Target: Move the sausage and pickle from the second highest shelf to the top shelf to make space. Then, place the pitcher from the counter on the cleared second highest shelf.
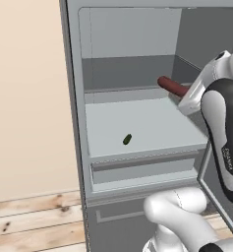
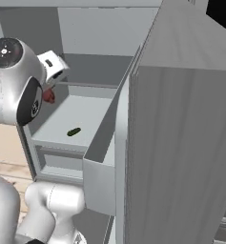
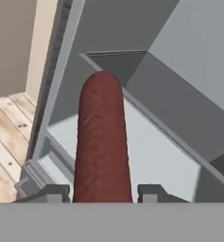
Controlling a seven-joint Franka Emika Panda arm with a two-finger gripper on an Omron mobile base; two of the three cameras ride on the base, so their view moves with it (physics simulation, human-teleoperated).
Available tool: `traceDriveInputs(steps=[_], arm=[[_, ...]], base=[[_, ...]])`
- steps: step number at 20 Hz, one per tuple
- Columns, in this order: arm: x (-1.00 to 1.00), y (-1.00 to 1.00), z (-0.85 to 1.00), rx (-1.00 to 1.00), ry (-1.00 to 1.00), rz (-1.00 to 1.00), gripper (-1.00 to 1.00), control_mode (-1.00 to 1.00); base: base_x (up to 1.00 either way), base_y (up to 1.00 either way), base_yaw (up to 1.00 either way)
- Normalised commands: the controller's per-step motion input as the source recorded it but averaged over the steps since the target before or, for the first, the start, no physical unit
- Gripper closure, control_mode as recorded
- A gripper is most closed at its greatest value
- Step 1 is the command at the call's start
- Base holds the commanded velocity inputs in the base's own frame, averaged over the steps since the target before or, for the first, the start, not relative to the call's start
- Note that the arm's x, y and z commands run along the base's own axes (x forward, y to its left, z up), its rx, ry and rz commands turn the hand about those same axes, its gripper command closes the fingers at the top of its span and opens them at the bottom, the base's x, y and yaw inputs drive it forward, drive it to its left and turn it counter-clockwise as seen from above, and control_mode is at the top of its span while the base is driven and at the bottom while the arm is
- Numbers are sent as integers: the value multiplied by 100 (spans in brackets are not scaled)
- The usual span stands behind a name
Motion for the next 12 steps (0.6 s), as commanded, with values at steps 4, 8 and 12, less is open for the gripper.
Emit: traceDriveInputs(steps=[4, 8, 12], arm=[[57, -12, 0, 0, -2, 0, 100, -100], [68, -6, 0, 0, 0, -2, 100, -100], [77, -9, -1, 0, 0, 0, 100, -100]], base=[[0, 0, 0], [0, 0, 0], [0, 0, 0]])
